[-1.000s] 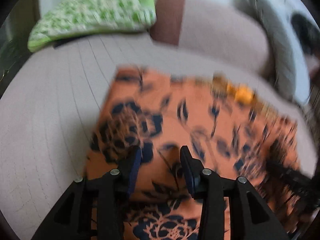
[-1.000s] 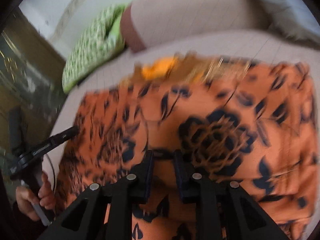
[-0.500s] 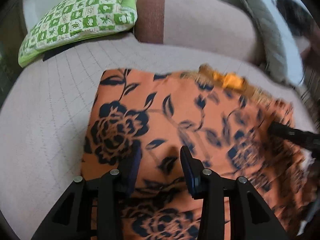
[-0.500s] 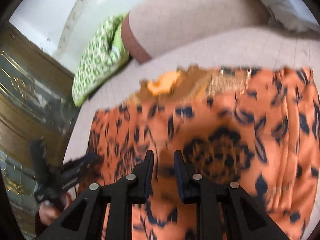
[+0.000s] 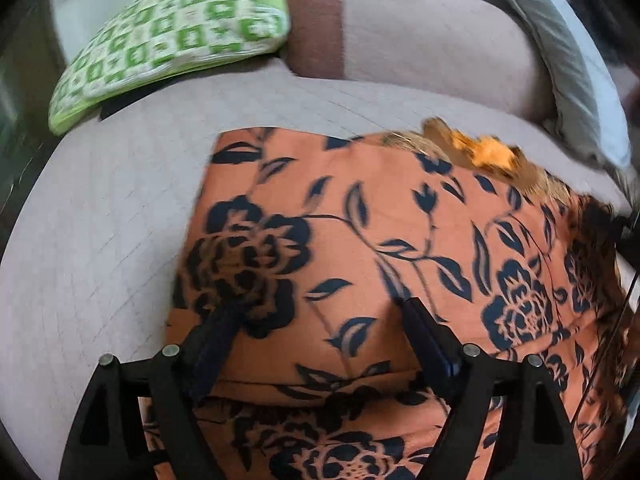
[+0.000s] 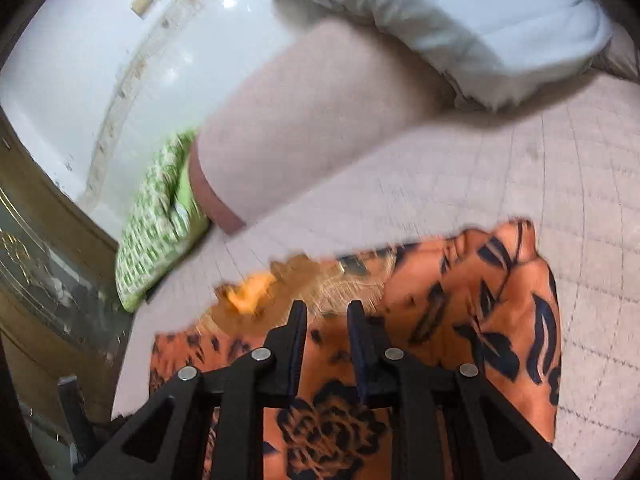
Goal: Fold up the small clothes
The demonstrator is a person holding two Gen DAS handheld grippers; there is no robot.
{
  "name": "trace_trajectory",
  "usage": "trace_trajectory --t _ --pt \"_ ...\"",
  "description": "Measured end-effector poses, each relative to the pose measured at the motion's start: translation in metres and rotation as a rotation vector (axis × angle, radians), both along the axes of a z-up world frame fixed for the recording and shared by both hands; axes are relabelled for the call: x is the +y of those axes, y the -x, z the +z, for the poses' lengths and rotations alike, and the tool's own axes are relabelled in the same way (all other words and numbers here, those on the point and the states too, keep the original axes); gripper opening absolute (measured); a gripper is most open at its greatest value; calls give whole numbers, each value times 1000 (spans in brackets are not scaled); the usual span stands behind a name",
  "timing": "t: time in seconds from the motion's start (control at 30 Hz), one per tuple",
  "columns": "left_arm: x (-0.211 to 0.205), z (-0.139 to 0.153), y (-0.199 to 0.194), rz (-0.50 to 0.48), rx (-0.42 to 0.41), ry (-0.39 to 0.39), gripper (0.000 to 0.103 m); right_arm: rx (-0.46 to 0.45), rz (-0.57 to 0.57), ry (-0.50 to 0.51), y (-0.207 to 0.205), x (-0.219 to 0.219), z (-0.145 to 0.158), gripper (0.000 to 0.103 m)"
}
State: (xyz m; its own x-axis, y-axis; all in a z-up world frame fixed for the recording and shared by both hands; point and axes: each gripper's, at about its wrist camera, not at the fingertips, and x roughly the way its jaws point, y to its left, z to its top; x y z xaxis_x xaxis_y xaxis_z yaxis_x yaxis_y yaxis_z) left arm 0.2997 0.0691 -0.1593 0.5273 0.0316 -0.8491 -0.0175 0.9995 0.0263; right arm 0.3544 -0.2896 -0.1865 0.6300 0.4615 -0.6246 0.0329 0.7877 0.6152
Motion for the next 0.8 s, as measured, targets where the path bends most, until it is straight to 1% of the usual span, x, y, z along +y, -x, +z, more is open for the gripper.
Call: trace_trajectory --t 0.03,0.07,0.1,0.17,0.23,0.27,0.3,0.33,0.37,0.4,0.43,0.47,0.5,0.53,0.57,0.6,0.67,0.73,0.77,0.8 --pt "1 -3 -1 8 12 -25 84 73 23 22 -5 3 -11 25" --pt "1 -8 -1 1 30 -48 85 95 29 13 -4 4 -19 25" --pt "-1 -10 1 -20 28 -62 85 71 12 4 -1 0 -17 24" --pt "-3 -7 4 -28 29 -71 85 106 19 -12 -1 3 -9 26" --pt "-1 -2 10 -3 23 -41 85 76 40 -56 4 7 -1 26" --pt "2 0 12 11 18 -25 85 51 47 -55 9 12 3 28" --pt "9 0 15 22 18 -15 85 44 68 -35 12 20 4 32" --pt "10 -1 18 24 20 -18 85 55 99 -14 16 30 2 45" --pt "10 -3 21 16 23 -33 85 88 141 3 20 40 -2 60" --pt "8 -8 26 -7 29 -64 85 99 181 13 25 47 -7 60" --pt "6 -7 31 -18 17 -90 85 65 189 61 34 51 -4 59" --pt "6 -2 34 -14 14 -104 85 46 196 119 41 56 2 59" --pt "8 3 41 -13 14 -94 85 70 207 151 46 61 7 59" --pt "11 9 51 -24 1 -63 85 75 221 136 52 63 14 59" --pt "15 13 59 -32 -10 -42 85 57 237 107 60 62 22 59" --pt "19 19 70 -37 -16 -35 85 37 245 92 69 58 28 59" --pt "29 29 92 -32 -38 -53 85 7 233 82 96 40 40 59" --pt "42 39 109 -4 -54 -56 85 0 226 49 126 24 47 59" --pt "51 44 118 16 -62 -42 85 4 220 29 141 13 50 59" --pt "63 50 131 43 -71 -2 85 18 208 15 158 0 51 59"
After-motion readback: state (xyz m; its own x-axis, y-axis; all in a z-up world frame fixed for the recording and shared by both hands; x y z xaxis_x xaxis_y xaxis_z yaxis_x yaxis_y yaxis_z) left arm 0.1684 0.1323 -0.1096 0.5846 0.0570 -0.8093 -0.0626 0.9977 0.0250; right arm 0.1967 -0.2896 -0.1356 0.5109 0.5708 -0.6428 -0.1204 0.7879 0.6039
